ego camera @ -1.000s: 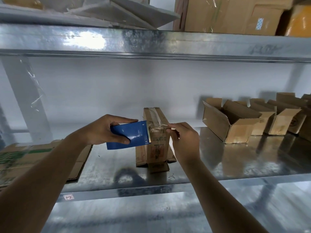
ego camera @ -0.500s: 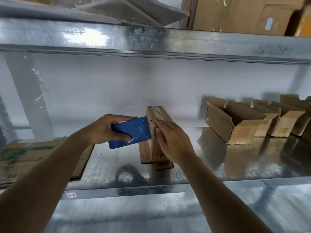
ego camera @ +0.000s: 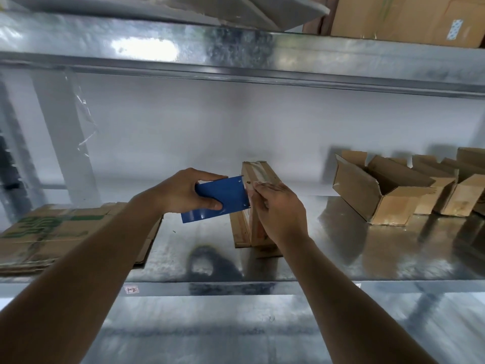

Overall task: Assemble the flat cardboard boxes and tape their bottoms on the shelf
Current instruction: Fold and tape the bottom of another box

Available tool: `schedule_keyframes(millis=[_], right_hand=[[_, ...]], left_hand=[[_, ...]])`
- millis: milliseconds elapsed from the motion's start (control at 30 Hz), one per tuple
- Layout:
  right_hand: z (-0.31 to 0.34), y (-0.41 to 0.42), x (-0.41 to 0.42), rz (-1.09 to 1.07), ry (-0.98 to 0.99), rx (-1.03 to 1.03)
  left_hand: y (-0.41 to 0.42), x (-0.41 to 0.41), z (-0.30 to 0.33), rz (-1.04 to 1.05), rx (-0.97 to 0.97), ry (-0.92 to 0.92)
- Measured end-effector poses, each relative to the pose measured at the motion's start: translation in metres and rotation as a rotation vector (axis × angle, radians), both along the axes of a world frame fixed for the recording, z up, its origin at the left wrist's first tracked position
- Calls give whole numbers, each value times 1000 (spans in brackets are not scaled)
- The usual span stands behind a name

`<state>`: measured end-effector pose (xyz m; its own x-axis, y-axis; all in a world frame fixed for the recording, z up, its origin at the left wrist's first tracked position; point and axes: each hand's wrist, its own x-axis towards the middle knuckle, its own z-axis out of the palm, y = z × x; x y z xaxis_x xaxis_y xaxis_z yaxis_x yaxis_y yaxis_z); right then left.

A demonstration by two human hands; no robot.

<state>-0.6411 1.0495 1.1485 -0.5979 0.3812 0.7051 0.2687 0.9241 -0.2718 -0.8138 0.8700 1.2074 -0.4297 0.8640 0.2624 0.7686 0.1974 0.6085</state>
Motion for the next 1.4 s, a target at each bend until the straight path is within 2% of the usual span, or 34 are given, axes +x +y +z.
schedule_keyframes(millis=[133,300,500,633,767,933,1100,1200,1300,1400], right_hand=[[5,-11,-4,-56,11,-89],[8,-19,-14,-169,19,-106],[12,-25,-25,-268,-68,-76],[3,-26,-36,-327,16,-34],[-8,-21,-38,-276,115,-44],[-8,-20,-21,-194,363,155],[-13,-1,-26,-206,159,188],[-16,-1,-31,-258,13,204],[-17,-3,-30,-237,3,224],[-14,-3,-26,-164,19,150]], left_hand=[[9,4,5,77,-92,24],[9,15,11,166,-151,86],[15,52,43,327,-290,504],[26,67,44,402,-352,668],[36,62,21,417,-314,641],[26,34,3,478,-137,497],[13,17,-2,416,93,309],[9,6,-5,371,137,288],[3,-3,-9,338,163,280],[-4,-12,-16,298,216,249]])
